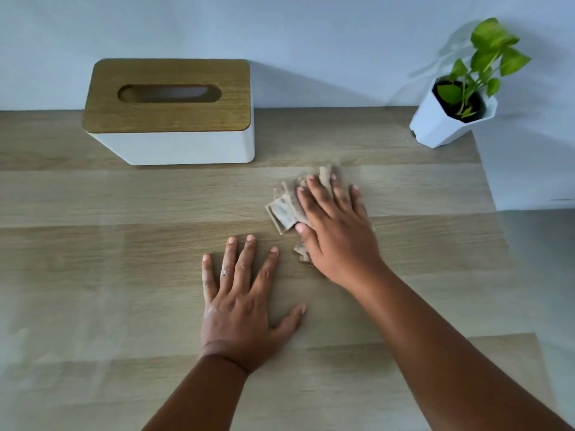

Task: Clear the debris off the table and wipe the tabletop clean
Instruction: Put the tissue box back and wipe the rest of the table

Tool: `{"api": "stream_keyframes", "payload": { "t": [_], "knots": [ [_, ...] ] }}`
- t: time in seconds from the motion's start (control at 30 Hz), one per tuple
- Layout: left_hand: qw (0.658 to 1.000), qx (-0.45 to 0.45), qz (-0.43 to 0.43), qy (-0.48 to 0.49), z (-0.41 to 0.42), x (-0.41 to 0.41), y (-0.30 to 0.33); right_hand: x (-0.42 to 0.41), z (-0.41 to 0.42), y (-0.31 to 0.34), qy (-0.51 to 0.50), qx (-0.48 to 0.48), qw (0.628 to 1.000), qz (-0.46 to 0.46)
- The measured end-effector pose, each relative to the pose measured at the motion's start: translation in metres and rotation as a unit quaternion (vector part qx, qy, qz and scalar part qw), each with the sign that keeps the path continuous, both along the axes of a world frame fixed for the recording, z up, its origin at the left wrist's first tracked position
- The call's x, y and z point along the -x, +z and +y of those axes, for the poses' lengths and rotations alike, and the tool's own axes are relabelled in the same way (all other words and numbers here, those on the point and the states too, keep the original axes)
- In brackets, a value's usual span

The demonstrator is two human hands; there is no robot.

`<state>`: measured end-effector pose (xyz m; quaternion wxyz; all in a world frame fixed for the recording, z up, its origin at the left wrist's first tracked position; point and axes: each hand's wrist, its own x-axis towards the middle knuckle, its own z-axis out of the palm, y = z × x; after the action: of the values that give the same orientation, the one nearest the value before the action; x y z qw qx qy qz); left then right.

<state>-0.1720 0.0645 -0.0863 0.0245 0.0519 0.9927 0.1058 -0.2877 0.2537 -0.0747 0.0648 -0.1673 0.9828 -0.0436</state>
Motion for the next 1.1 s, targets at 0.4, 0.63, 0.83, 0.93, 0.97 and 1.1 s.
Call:
{"api": "stream_keyframes", "payload": {
  "t": [0.4,0.63,0.83,0.93,0.97,1.1],
  "knots": [
    [1.0,0.001,-0.005,0.002,0.001,0.0,0.001,0.074,-0.041,0.003,-0.148,-0.001,0.989,-0.02],
    [1.0,0.004,-0.005,0.002,0.0,0.0,0.001,0.001,-0.013,0.003,0.003,-0.007,1.0,-0.004],
    [1.0,0.005,-0.005,0.003,0.001,0.0,0.001,-0.065,0.063,-0.001,-0.037,-0.002,0.999,0.015],
    [1.0,0.004,-0.005,0.003,0.001,-0.001,0.001,-0.069,0.099,0.001,-0.114,-0.003,0.994,0.006],
    [1.0,0.005,-0.006,0.002,0.001,-0.001,0.002,-0.063,0.107,0.002,-0.142,-0.003,0.99,-0.003],
    [1.0,0.006,-0.01,0.002,0.001,0.0,0.003,-0.013,0.096,0.0,-0.258,-0.017,0.966,-0.023]
  ]
}}
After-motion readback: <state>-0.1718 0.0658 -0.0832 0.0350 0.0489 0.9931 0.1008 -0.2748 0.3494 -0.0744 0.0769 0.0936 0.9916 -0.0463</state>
